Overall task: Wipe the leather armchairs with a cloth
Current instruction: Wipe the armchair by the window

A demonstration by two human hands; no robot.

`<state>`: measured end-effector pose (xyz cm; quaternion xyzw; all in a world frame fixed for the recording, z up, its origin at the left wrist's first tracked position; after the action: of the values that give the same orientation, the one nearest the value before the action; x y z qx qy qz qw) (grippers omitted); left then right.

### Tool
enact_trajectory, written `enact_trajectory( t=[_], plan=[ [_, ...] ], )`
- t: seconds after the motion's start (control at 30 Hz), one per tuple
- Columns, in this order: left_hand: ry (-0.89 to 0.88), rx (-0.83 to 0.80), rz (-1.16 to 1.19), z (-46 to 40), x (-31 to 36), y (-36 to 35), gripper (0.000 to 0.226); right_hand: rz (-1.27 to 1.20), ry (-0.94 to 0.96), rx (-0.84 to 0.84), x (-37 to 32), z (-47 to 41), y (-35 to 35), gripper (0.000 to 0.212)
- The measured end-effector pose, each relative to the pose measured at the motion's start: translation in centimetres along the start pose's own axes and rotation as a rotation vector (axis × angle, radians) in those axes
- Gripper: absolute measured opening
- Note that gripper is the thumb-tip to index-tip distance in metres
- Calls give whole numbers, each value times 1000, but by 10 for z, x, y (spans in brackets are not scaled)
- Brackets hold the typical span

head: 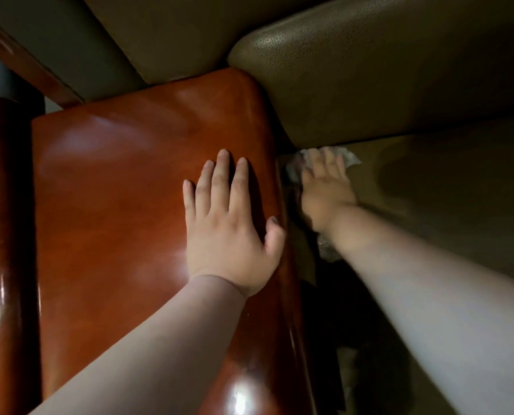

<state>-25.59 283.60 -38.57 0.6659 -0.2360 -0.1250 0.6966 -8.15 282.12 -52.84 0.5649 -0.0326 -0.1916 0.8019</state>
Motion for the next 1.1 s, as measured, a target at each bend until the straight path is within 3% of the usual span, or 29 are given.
enact_trajectory(
  t=[0.2,0.3,0.43,0.57,0.67,0.73,0.87,0.93,1.1],
  plan=[
    [6,-6,-1,0,0,0,89,-48,326,-40,0,27,-9,89],
    [3,11,-9,0,-1,0,88,57,236,-101,3,-8,-4,100],
    [1,10,-9,1,0,1,89,-61,17,-193,-11,-31,-10,111],
    [2,9,-7,1,0,1,89,-11,351,-81,6,23,-13,74],
    [8,11,4,1,-1,2,89,-18,525,22,26,81,-9,64],
    [6,19,-10,1,-3,1,88,53,550,-11,37,70,-6,65],
    [-8,38,-9,1,-3,0,87,18,274,34,39,-1,12,67],
    [-5,32,-12,0,-2,1,87,13,242,43,33,2,7,65],
    [3,25,-4,1,-1,1,88,-11,618,-11,29,109,-15,48]
  ],
)
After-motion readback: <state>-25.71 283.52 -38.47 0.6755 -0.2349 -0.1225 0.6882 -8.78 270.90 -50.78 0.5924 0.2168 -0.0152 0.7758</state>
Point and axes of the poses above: each hand's wrist, its own z-axis away from the middle knuckle, its own y-axis out of the back of the hand, x = y × z, the point moved 4 cm from there along -z, towards the middle knuckle, and after that the axes turned 7 degrees about x, right-handed, at the moved point
